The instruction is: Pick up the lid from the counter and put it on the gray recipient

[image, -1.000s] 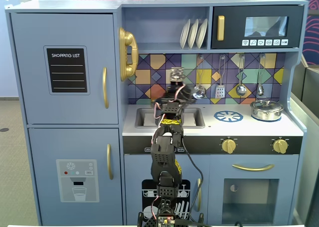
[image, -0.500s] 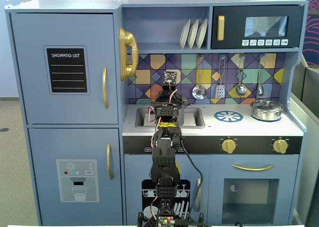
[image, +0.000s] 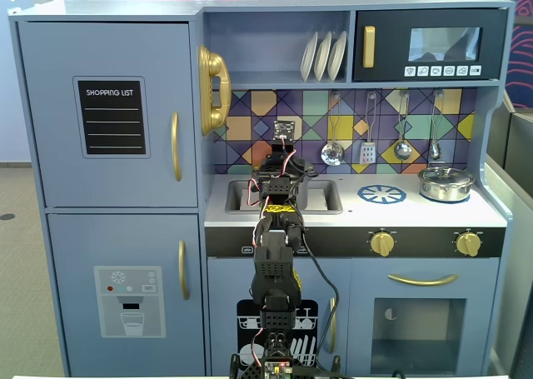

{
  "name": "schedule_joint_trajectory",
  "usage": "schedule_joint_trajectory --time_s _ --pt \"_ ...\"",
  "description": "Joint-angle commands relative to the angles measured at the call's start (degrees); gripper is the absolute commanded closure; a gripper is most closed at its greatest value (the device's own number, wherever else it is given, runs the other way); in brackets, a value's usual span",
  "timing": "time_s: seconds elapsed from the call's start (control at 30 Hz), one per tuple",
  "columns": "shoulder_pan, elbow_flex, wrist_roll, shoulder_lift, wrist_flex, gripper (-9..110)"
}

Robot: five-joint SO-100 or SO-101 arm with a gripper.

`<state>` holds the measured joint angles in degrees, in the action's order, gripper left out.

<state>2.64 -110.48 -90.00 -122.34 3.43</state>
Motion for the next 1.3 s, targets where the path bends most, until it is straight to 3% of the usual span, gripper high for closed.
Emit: schedule_joint_trajectory --time_s 0.0,0.4,1.03,1.13,1.27 --pt "-0.35 0.26 -0.88 0.26 -3.43 102" --pt "-0.88 -0.97 -2.02 3.16 -7.21 102" --pt "-3.43 -3.78 -3.08 -4.57 -1.85 102" --pt "-2.46 -5.19 -3.08 -5.62 -0.88 89" --pt "-1.58 -6.42 -2.64 -8.17 2.55 82"
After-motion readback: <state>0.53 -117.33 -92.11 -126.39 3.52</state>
